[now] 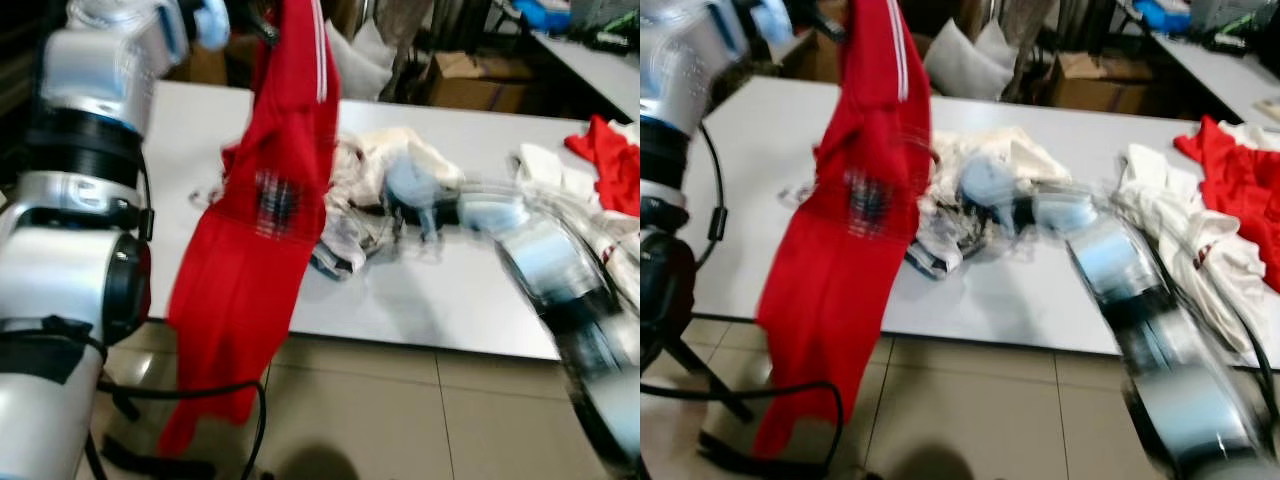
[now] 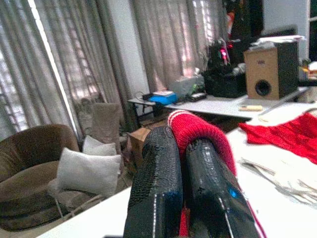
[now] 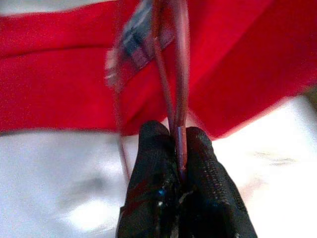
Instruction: Hang hanger
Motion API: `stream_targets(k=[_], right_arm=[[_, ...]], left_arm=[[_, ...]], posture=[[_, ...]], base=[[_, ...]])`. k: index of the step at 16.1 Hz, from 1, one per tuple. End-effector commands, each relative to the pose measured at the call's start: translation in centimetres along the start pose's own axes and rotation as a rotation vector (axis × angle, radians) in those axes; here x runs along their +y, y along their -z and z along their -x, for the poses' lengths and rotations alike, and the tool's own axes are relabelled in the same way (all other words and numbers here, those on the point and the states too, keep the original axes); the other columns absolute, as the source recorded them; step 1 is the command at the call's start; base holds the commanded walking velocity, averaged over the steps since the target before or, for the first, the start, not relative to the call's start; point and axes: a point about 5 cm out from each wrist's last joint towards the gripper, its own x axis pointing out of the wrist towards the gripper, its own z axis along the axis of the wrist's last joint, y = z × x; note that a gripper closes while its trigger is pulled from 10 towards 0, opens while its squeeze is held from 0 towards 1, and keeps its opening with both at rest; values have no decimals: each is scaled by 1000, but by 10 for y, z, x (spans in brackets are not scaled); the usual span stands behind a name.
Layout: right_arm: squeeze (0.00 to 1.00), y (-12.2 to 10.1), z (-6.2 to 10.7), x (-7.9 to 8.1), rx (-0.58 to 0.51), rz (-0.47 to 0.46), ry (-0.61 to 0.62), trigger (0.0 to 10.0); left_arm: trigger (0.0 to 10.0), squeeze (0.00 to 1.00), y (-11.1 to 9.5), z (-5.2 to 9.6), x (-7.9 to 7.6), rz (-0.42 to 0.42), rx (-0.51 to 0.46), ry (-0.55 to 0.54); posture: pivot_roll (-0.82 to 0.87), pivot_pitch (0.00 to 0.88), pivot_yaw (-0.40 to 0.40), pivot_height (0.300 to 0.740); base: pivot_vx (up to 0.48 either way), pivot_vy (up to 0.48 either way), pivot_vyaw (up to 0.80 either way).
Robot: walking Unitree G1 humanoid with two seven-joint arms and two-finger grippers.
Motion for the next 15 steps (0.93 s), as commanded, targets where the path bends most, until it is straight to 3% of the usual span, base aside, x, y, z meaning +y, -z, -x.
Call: stream_targets(k=[1, 2, 3, 5, 7, 9, 11, 12, 13, 14, 15], right_arm=[[0, -8, 3, -26, 11, 68, 155, 10000], [0, -42, 9, -61, -81, 107, 347, 10000], [0, -77, 21, -84, -232, 106, 471, 10000], [0, -104, 32, -96, -371, 130, 510, 10000], [0, -107, 30, -96, -410, 161, 521, 10000], [0, -94, 20, -90, -384, 170, 547, 10000], [0, -58, 5, -73, -280, 181, 517, 10000], [0, -49, 3, -68, -259, 176, 505, 10000], [0, -32, 0, -60, -235, 154, 469, 10000], [0, -1, -7, -35, -199, 109, 309, 10000], [0, 6, -8, -27, -198, 97, 253, 10000]], left_arm=[[10000, 0, -40, 9, 13, -67, -132, -75], [10000, 0, -66, 22, 28, -88, -239, -197], [10000, 0, -92, 38, 40, -108, -351, -298], [10000, 0, -115, 55, 50, -150, -441, -374], [10000, 0, -121, 59, 48, -156, -483, -367], [10000, 0, -109, 52, 42, -144, -467, -345], [10000, 0, -55, 33, 34, -169, -293, -338], [10000, 0, -38, 30, 30, -178, -238, -327], [10000, 0, -7, 26, 25, -189, -130, -319], [10000, 0, 50, 27, 19, -183, 46, -336], [10000, 0, 63, 29, 19, -193, 87, -346]], posture=[[-111, 0, -42, 740], [-109, 0, -51, 740], [-104, 0, -60, 740], [-101, 0, -64, 740], [-108, 0, -63, 740], [-116, 0, -55, 740], [-127, 0, -45, 740], [-129, 0, -41, 740], [-132, 0, -38, 740], [-134, 0, -37, 740], [-134, 0, -36, 740]], base=[[0, 0, 0], [0, 0, 0], [0, 0, 0], [0, 0, 0], [0, 0, 0], [0, 0, 0], [0, 0, 0], [0, 0, 0], [0, 0, 0], [0, 0, 0], [0, 0, 0]])
